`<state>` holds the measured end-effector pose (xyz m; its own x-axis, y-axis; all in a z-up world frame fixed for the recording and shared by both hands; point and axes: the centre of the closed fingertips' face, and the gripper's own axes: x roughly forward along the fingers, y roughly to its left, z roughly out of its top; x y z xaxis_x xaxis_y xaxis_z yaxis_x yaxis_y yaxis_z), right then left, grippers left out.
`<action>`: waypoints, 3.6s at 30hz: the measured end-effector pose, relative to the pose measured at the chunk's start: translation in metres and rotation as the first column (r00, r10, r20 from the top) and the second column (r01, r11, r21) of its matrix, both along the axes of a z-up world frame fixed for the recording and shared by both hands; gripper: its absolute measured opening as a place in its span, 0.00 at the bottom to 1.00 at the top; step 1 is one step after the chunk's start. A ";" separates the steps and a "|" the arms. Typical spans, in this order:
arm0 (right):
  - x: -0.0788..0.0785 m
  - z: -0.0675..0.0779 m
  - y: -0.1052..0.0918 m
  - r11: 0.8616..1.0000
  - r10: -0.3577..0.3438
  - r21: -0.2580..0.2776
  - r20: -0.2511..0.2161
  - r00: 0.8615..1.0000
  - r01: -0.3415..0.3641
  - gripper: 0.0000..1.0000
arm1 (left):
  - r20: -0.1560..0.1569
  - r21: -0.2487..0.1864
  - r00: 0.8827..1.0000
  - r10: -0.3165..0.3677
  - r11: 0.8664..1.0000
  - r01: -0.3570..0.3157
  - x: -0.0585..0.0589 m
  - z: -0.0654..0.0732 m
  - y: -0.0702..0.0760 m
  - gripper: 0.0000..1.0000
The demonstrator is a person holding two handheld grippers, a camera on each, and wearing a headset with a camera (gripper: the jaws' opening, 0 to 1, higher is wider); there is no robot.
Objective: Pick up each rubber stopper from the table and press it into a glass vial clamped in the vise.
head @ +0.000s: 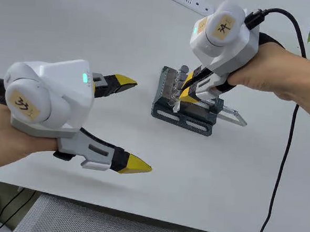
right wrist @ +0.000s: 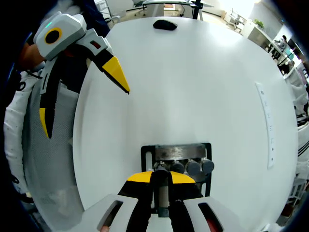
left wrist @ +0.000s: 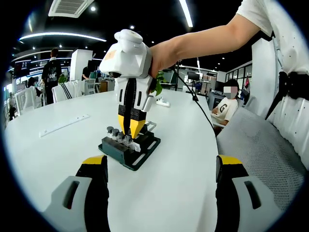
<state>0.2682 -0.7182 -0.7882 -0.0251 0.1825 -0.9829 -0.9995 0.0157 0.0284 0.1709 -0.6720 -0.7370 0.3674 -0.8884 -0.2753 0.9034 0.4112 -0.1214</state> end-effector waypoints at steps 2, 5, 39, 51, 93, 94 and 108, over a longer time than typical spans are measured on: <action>0.000 0.000 0.000 1.000 0.002 -0.001 0.000 1.000 -0.002 0.08 | 0.000 0.002 1.000 0.000 1.000 0.000 0.000 -0.001 0.001 0.92; 0.000 0.000 0.000 1.000 0.010 -0.007 0.001 1.000 -0.010 0.07 | -0.001 0.002 1.000 0.000 1.000 0.000 -0.001 -0.001 0.001 0.91; -0.001 0.000 0.003 0.977 0.129 -0.168 -0.026 0.991 -0.132 0.06 | -0.005 -0.004 1.000 0.000 1.000 0.000 -0.001 -0.001 0.001 0.89; -0.001 -0.001 -0.001 0.983 0.014 -0.184 -0.021 1.000 -0.018 0.05 | -0.004 -0.009 1.000 0.003 1.000 -0.003 0.000 0.001 0.001 0.89; -0.001 -0.001 0.003 0.997 0.020 -0.075 -0.005 1.000 -0.020 0.07 | -0.009 -0.009 1.000 0.004 1.000 -0.004 -0.001 0.001 0.002 0.88; 0.000 -0.001 0.003 0.997 0.017 -0.074 -0.004 1.000 -0.018 0.07 | -0.010 -0.011 1.000 0.005 1.000 -0.005 -0.001 0.000 0.002 0.88; -0.002 0.004 0.003 0.999 0.004 -0.042 0.002 1.000 -0.004 0.09 | -0.012 -0.009 1.000 0.006 1.000 -0.006 0.000 -0.002 0.003 0.87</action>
<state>0.2664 -0.7150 -0.7845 -0.0235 0.1409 -0.9898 -0.9996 0.0132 0.0256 0.1705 -0.6691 -0.7385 0.3694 -0.8887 -0.2717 0.8994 0.4155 -0.1362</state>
